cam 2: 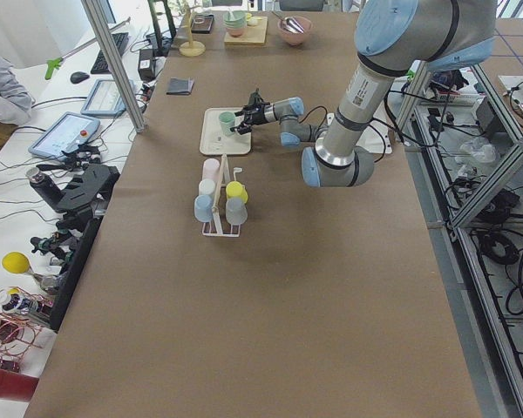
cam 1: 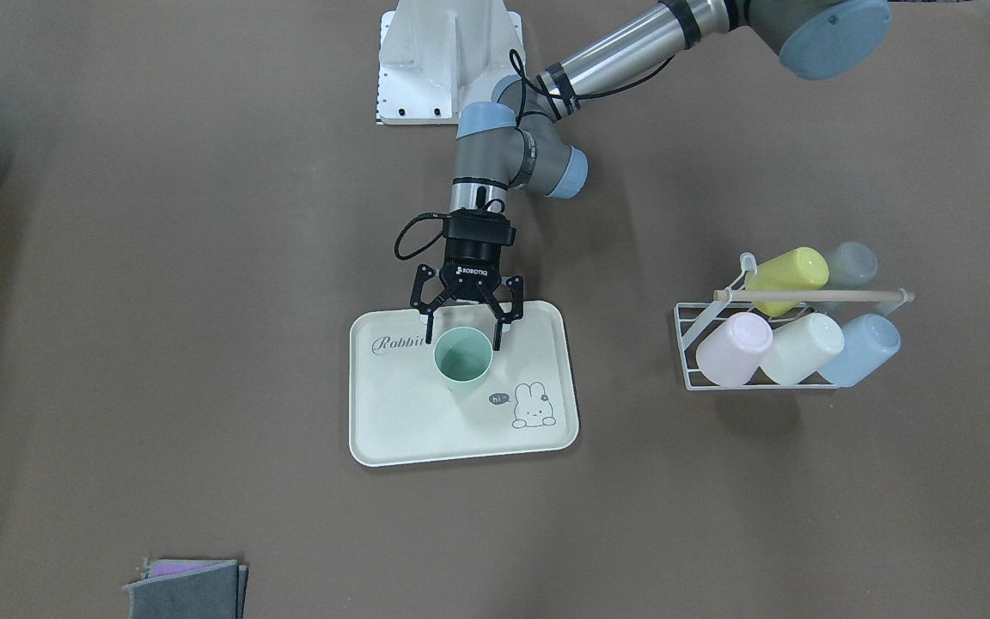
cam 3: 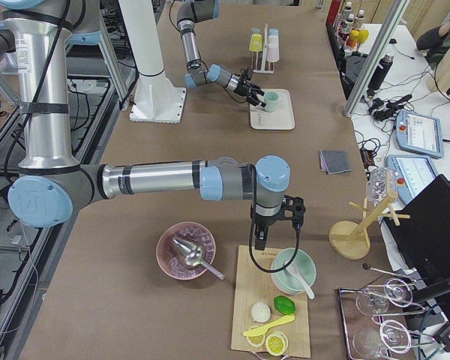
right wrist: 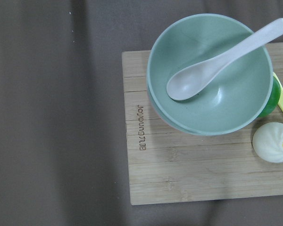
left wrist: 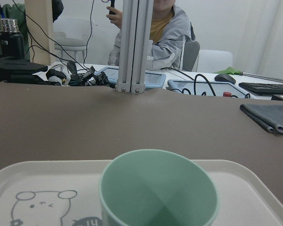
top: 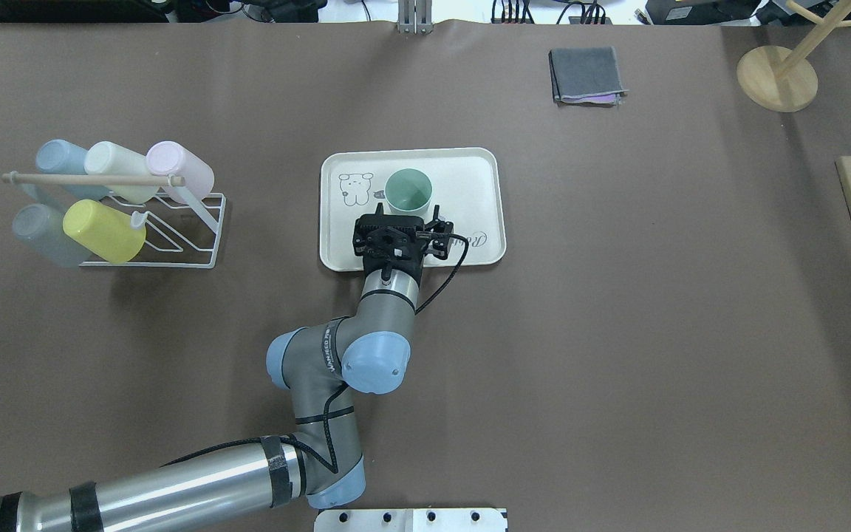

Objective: Pick up and place green cup on tray

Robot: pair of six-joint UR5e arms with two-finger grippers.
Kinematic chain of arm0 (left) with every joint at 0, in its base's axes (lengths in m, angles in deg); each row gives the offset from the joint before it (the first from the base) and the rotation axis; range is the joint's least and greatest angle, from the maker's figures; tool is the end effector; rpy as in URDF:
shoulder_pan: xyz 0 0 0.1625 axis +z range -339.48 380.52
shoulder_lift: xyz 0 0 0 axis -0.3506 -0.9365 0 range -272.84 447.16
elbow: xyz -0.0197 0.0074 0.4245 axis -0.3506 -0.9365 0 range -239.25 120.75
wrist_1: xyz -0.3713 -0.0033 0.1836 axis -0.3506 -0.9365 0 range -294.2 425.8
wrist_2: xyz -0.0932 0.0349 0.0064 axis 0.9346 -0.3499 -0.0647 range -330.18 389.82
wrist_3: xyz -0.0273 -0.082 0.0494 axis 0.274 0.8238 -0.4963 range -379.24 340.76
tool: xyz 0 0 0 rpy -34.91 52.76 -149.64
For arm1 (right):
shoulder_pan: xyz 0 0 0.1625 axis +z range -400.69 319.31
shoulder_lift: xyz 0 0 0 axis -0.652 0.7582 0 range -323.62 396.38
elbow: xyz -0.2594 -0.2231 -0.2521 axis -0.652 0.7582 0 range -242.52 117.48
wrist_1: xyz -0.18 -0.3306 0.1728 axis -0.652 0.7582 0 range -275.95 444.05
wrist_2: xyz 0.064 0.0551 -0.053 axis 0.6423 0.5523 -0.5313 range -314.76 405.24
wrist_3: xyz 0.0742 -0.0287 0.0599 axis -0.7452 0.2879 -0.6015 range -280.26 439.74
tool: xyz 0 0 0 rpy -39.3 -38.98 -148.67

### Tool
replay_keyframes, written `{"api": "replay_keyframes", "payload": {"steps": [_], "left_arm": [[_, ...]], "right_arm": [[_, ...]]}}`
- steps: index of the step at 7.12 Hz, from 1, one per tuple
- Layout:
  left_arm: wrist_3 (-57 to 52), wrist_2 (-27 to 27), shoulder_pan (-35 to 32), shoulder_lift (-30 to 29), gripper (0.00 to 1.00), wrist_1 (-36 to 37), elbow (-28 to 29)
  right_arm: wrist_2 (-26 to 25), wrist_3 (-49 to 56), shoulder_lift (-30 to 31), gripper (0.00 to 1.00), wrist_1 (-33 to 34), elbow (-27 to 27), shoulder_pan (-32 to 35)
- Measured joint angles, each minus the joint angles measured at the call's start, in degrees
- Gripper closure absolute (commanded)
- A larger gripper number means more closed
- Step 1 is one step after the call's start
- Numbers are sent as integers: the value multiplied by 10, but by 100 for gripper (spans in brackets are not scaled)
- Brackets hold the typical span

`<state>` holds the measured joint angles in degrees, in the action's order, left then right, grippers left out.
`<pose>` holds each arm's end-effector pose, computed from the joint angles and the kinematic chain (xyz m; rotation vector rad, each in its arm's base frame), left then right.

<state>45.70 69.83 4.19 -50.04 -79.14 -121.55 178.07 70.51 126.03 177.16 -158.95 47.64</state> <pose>0.6800 -0.4176 0.2414 1.1160 0.8644 -0.4387 0.0511 -0.4979 0.6077 -0.0102 -0.7500 0.1020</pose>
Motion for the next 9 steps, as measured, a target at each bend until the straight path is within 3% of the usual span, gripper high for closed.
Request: {"api": "replay_keyframes", "payload": {"steps": [3, 6, 8, 9], "left_arm": [[-3, 3, 4, 21, 2, 6, -58], [-35, 28, -3, 75, 2, 32, -178], [-78, 124, -44, 133, 2, 63, -292], [-101, 201, -90, 157, 2, 91, -342]], "right_arm": [[1, 0, 0, 0, 0, -2, 0], [1, 0, 1, 0, 0, -2, 0], [1, 1, 1, 0, 0, -1, 0], [1, 2, 1, 0, 0, -1, 0]]}}
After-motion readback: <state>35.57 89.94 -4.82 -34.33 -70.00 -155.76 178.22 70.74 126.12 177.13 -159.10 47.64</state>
